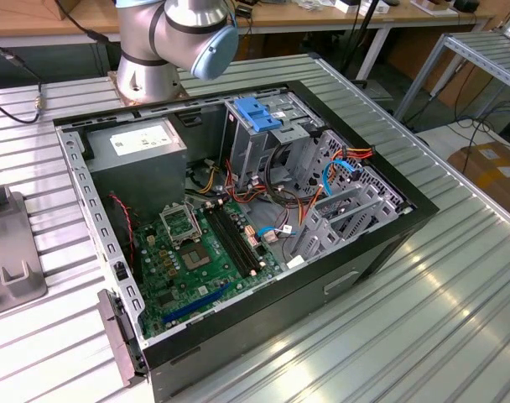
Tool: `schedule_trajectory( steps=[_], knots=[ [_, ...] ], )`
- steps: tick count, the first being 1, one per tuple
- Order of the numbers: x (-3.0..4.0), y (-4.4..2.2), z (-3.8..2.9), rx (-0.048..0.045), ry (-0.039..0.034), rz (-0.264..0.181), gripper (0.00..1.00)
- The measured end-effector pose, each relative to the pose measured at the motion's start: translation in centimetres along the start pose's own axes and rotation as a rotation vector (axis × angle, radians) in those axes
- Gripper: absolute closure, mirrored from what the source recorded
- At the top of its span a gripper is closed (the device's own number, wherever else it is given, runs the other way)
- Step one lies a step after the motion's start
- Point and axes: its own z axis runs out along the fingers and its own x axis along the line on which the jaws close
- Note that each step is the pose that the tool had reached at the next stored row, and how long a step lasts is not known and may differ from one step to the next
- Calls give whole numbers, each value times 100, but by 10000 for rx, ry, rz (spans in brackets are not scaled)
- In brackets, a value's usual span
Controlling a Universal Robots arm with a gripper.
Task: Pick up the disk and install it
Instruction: 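Pick up the disk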
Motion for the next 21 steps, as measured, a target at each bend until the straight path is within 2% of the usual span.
schedule_trajectory(
  steps=[5, 6, 8, 9, 21],
  knots=[
    [0, 1, 0, -4, 7, -167, 90],
    [0, 0, 0, -10, 19, -430, 90],
    [0, 0, 0, -32, 57, -1300, 90],
    [0, 0, 0, -38, 68, -1528, 90],
    [0, 0, 0, -60, 109, -2456, 90]
  ],
)
